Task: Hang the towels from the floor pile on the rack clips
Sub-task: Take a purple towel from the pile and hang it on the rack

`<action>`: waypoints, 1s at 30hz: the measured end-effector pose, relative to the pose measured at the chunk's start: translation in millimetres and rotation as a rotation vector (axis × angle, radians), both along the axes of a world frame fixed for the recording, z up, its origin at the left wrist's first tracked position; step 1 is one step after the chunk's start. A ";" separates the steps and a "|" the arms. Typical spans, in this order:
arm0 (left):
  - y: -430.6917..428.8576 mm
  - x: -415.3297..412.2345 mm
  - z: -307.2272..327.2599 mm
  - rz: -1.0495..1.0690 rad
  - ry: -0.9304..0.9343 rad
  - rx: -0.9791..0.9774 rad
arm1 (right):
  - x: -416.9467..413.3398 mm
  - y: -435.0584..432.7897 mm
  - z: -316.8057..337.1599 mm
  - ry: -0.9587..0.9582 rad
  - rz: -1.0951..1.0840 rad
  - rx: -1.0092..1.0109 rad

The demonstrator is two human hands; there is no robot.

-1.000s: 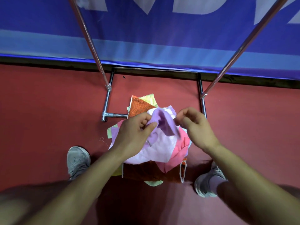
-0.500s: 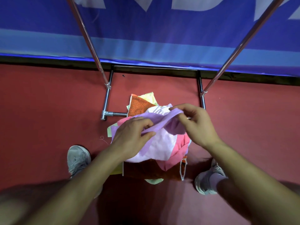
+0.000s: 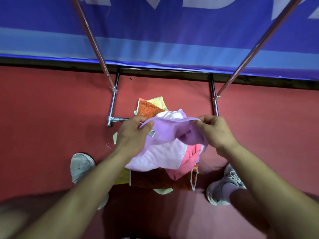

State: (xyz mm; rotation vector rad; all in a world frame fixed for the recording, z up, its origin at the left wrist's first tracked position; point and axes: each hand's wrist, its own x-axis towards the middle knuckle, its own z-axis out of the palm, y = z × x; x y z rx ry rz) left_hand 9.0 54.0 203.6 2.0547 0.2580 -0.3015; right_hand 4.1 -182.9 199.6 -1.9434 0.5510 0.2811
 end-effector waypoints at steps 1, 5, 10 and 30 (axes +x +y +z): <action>-1.9 -0.7 -1.3 0.037 -0.023 0.014 | -2.1 5.3 1.6 0.053 -0.014 0.090; -15.2 -6.8 -4.7 0.029 -0.056 0.021 | -6.1 29.6 13.9 0.100 -0.075 0.402; -26.9 -17.0 -14.2 0.046 -0.044 -0.046 | -4.1 42.1 19.5 0.154 -0.087 0.515; -27.4 -10.1 -6.9 0.266 0.140 -0.037 | -5.8 39.6 2.2 0.218 -0.019 0.265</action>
